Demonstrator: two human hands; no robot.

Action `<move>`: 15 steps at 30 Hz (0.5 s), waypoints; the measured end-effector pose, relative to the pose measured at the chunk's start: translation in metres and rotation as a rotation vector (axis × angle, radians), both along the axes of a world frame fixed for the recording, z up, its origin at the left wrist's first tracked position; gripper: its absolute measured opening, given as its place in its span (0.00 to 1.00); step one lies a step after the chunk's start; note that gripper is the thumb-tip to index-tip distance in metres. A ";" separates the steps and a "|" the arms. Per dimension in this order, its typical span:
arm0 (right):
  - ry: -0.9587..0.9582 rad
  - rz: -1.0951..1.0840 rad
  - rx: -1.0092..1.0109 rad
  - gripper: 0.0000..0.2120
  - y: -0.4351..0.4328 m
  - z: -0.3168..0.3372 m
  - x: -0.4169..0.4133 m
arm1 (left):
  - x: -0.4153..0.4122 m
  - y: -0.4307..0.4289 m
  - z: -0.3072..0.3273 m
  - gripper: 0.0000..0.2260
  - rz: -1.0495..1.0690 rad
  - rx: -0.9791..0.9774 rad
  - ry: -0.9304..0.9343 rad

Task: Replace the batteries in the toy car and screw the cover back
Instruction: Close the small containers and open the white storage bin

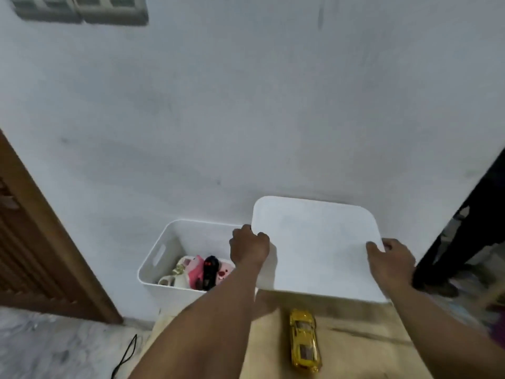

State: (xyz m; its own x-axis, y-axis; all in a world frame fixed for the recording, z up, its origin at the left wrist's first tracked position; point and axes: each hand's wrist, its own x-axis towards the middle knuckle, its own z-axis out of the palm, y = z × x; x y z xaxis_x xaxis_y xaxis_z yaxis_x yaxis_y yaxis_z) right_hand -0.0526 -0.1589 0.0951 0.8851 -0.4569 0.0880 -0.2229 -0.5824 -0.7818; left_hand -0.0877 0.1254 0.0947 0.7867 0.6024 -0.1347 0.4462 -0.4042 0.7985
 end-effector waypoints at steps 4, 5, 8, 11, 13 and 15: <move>0.079 0.132 0.055 0.18 0.102 -0.011 -0.002 | -0.014 0.115 -0.007 0.17 0.098 0.094 0.016; 0.097 0.166 0.052 0.18 0.127 -0.014 -0.004 | -0.019 0.141 -0.012 0.16 0.118 0.105 0.018; 0.178 0.257 0.056 0.16 0.188 -0.029 -0.010 | -0.036 0.204 -0.022 0.13 0.173 0.113 0.079; 0.257 0.297 0.045 0.14 0.231 -0.042 -0.011 | -0.046 0.248 -0.035 0.10 0.169 0.107 0.131; 0.294 0.289 0.023 0.13 0.252 -0.047 -0.010 | -0.047 0.269 -0.045 0.08 0.128 0.116 0.161; 0.320 0.268 0.001 0.13 0.263 -0.051 -0.010 | -0.045 0.282 -0.056 0.07 0.084 0.137 0.206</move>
